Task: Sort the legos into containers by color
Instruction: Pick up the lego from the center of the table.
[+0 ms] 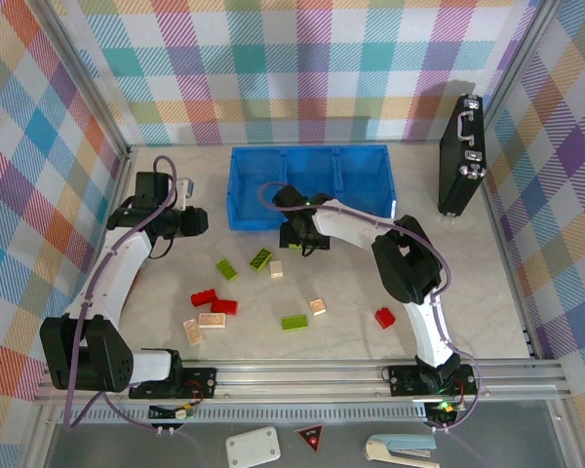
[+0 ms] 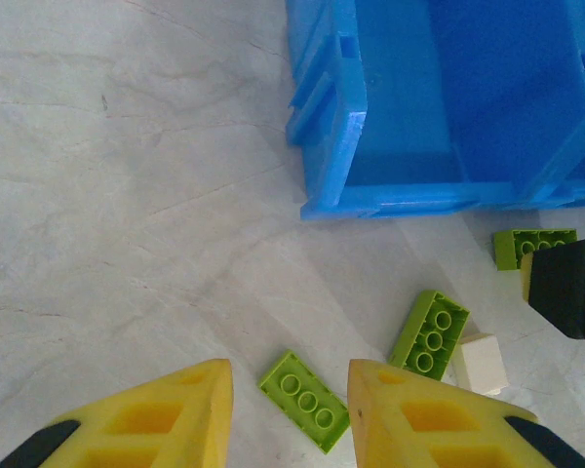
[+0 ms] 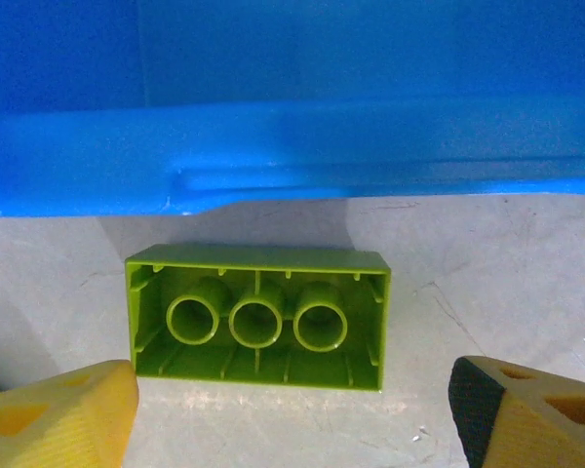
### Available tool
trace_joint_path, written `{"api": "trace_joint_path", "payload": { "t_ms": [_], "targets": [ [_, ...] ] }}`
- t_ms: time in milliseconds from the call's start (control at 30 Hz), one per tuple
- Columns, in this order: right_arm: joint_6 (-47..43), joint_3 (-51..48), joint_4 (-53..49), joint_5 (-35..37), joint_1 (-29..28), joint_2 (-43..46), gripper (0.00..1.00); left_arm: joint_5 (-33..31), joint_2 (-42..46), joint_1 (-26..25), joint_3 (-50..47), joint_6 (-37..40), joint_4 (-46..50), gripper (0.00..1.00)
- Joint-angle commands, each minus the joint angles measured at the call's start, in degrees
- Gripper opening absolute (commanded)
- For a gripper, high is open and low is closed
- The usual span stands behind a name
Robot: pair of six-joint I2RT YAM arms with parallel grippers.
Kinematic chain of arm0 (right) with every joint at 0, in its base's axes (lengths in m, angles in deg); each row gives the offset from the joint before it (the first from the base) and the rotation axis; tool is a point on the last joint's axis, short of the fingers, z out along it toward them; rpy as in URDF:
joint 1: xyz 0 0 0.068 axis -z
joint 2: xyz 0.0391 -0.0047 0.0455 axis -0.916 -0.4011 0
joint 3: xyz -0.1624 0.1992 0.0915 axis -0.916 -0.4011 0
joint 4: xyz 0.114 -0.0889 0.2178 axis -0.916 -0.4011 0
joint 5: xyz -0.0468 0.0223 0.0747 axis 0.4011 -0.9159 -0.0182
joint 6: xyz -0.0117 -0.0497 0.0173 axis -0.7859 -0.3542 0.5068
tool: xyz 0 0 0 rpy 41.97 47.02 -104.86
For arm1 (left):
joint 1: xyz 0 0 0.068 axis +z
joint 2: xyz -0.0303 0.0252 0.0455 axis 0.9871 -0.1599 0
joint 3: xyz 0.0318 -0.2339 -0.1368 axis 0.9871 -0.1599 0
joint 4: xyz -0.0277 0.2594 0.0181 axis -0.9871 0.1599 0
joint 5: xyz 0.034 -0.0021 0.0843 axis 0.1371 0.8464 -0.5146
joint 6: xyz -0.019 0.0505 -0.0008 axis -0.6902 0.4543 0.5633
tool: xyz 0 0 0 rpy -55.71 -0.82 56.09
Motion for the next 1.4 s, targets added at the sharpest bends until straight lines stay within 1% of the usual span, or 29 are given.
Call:
{"api": "trace_joint_path", "payload": {
  "t_ms": [0, 533, 633, 1033, 1367],
  "targets": [
    [1.4, 1.9, 1.0, 1.0, -0.4, -1.2, 0.84, 0.8, 0.2, 0.7, -0.1, 0.4, -0.6, 0.36],
    [3.3, 4.5, 0.3, 2.2, -0.4, -4.0, 0.83, 1.0, 0.4, 0.6, -0.2, 0.3, -0.7, 0.37],
    [3.6, 5.1, 0.4, 1.9, -0.5, -4.4, 0.80, 1.1, 0.4, 0.7, -0.1, 0.4, -0.7, 0.37],
    [4.1, 6.3, 0.9, 0.2, -0.5, -5.4, 0.73, 1.4, 0.3, 0.7, -0.1, 0.3, -0.7, 0.37],
    [3.3, 6.8, 0.1, 0.4, -0.5, -6.2, 0.73, 1.4, 0.4, 0.7, -0.1, 0.3, -0.6, 0.37]
  ]
}}
